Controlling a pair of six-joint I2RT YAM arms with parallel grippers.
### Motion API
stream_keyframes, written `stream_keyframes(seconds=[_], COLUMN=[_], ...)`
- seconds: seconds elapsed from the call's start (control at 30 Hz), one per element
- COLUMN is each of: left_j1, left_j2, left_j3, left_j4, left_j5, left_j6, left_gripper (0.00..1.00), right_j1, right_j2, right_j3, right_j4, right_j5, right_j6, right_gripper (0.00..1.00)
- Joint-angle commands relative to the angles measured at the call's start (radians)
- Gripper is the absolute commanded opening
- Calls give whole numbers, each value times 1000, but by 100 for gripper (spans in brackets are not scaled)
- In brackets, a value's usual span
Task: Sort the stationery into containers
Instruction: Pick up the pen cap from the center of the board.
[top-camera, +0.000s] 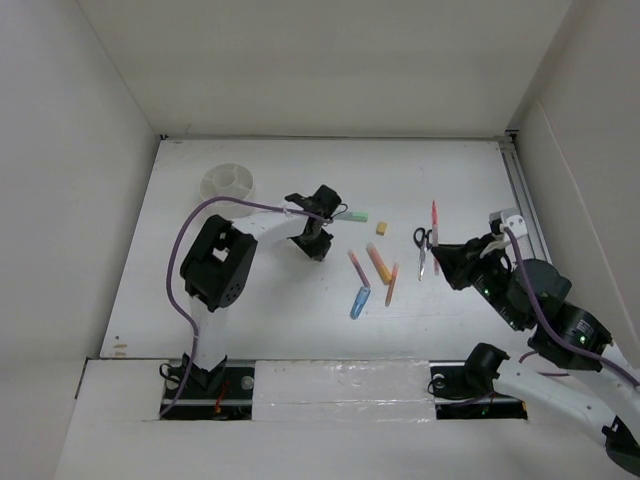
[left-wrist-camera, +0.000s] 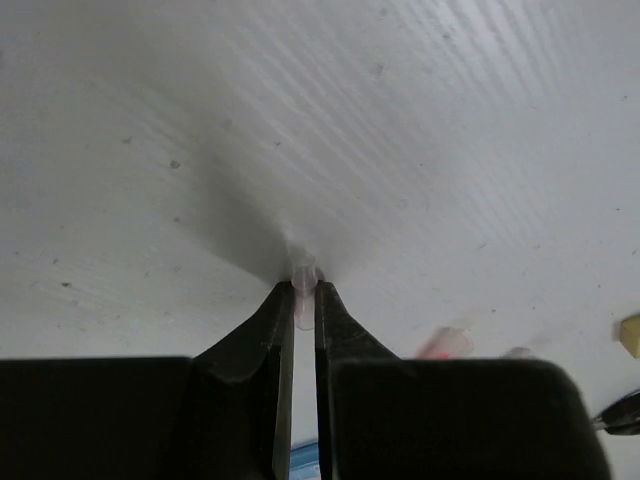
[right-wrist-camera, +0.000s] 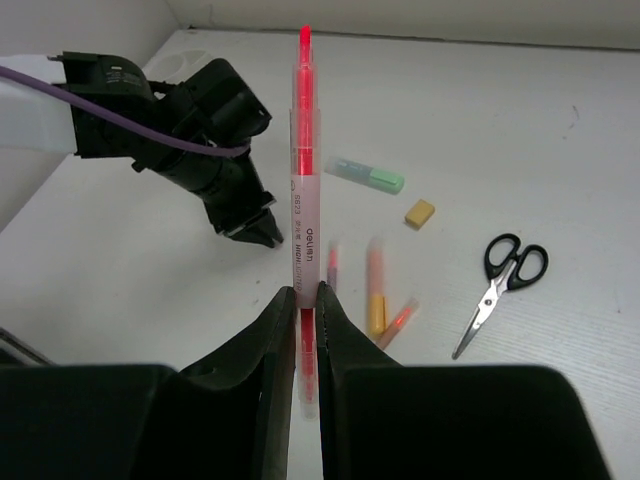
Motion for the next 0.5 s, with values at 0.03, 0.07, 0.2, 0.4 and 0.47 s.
stream_keyframes(seconds=[0.03,0.07,0.2,0.4,0.47], left_j1=[4,4,13,195,261], left_j2=[-129,-175,-383,-703,-775], left_j3=[-99,-110,-95,-216,-334], left_j4=[294,328,366,574,656], left_j5=[-48,-48,-38,329,541], left_j6=[279,331,549,775,784], left_gripper=[0,0,0,0,0], right_j1=[10,10,10,10,10], right_j2=[44,55,87,69,69], right_j3=[-32,-32,-101,-308,-375], right_j4=[92,124,243,605,684], right_j5=[-143,-192,-317,-547,-601], right_j6=[-48,-48,-24,83,119], right_gripper=[0,0,0,0,0])
